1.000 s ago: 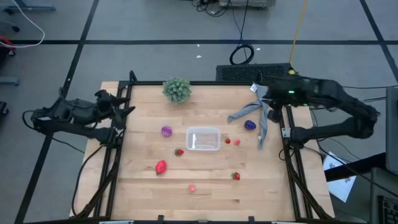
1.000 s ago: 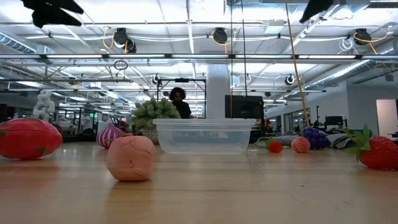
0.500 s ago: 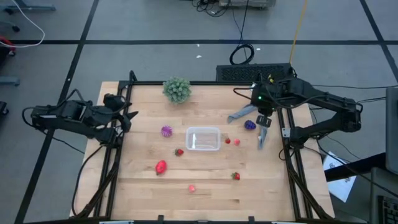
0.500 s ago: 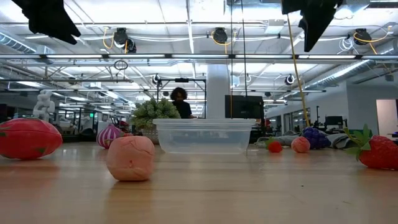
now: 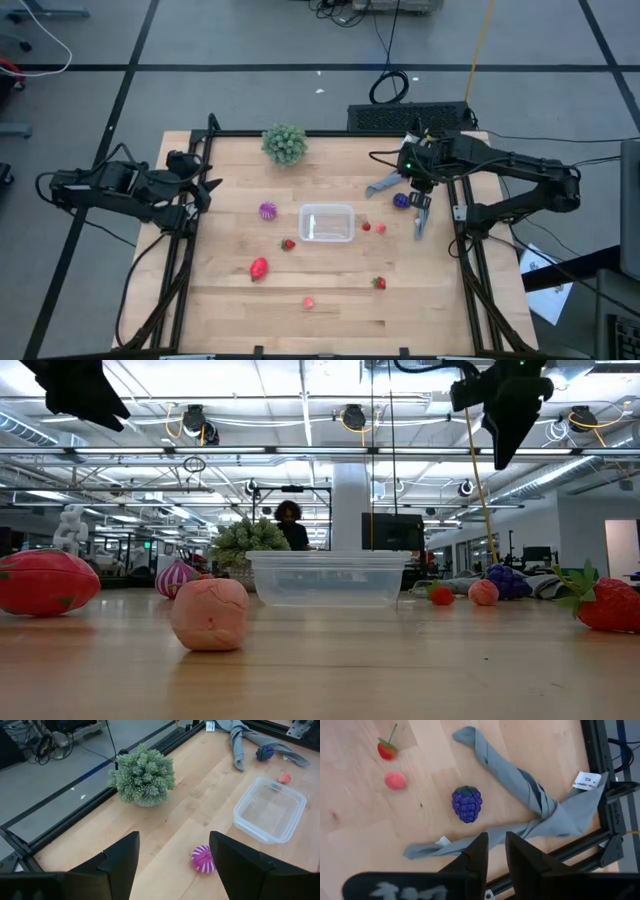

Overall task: Pick and placing Produce into tupperware
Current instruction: Put the grapes into the transparent container

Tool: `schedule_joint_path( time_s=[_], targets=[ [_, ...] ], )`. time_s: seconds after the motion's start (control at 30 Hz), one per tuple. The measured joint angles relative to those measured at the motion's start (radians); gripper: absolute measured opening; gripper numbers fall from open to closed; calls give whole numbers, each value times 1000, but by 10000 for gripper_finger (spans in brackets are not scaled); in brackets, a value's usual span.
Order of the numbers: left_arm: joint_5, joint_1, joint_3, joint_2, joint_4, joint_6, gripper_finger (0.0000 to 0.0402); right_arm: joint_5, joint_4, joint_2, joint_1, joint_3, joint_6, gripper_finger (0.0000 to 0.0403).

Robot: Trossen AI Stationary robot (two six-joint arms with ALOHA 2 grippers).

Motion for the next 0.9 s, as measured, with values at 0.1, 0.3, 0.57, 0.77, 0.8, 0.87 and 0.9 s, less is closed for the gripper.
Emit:
schedule_joint_path(
  time_s=[0.1,0.3,0.57,0.77,0.8,0.87,0.9],
  targets=[
    [0,0,0,0,0,-4,243,0,40,-1,0,-34,-4,93],
    [0,0,0,0,0,-8,243,-1,80,-1,0,-91,0,173],
    [0,0,0,0,0,-3,243,-63,209,0,0,-211,18,254],
    [0,0,0,0,0,-3,243,-85,303,0,0,-303,-2,276],
    [0,0,0,0,0,-3,243,-92,314,-1,0,-318,-2,277],
    [0,0,0,0,0,-3,243,-106,327,-1,0,-351,0,277],
    [0,0,0,0,0,-3,243,-106,331,0,0,-365,0,276]
  ],
)
